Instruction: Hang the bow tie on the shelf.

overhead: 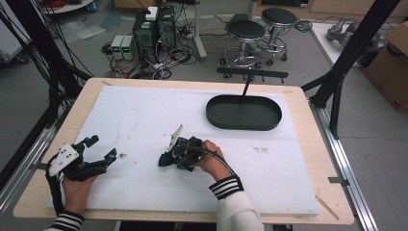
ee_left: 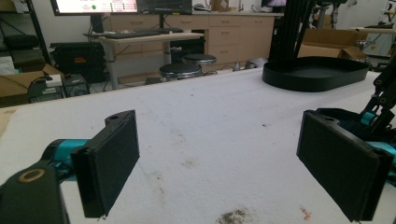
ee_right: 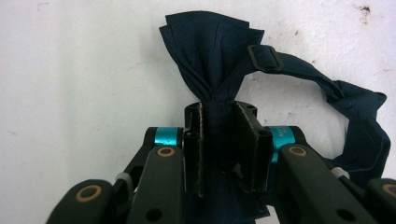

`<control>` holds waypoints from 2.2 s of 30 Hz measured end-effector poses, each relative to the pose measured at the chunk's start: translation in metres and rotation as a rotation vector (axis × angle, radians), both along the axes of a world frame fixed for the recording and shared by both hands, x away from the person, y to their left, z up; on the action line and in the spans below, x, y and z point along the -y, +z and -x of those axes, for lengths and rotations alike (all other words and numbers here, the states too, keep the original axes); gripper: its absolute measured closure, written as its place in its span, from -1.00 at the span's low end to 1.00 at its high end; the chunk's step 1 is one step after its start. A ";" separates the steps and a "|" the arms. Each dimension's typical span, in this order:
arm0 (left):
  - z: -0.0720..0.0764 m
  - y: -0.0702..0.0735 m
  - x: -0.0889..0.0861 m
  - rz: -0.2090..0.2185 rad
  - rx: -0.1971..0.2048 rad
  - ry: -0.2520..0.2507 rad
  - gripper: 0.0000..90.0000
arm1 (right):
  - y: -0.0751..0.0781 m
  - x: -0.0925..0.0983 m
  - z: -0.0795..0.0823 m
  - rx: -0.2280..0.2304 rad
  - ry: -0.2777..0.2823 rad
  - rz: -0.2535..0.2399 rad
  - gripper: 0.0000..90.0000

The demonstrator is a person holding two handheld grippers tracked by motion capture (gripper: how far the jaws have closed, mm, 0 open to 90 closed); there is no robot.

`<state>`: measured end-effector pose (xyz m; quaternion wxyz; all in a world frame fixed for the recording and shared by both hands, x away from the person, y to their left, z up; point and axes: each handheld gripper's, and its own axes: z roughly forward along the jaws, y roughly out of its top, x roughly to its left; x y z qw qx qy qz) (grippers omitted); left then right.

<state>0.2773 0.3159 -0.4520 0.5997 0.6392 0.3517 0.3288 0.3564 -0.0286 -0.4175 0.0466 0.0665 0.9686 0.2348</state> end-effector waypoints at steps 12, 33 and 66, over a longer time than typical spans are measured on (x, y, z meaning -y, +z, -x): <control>0.000 0.000 0.000 0.000 0.002 -0.001 -0.70 | 0.006 0.001 0.001 0.046 -0.017 -0.026 0.66; 0.000 0.000 0.000 -0.006 0.004 -0.001 -0.70 | 0.040 0.028 -0.002 0.237 -0.162 -0.252 0.66; 0.000 0.000 0.000 -0.008 0.006 0.000 -0.70 | 0.080 0.116 -0.008 0.402 -0.610 -0.722 0.66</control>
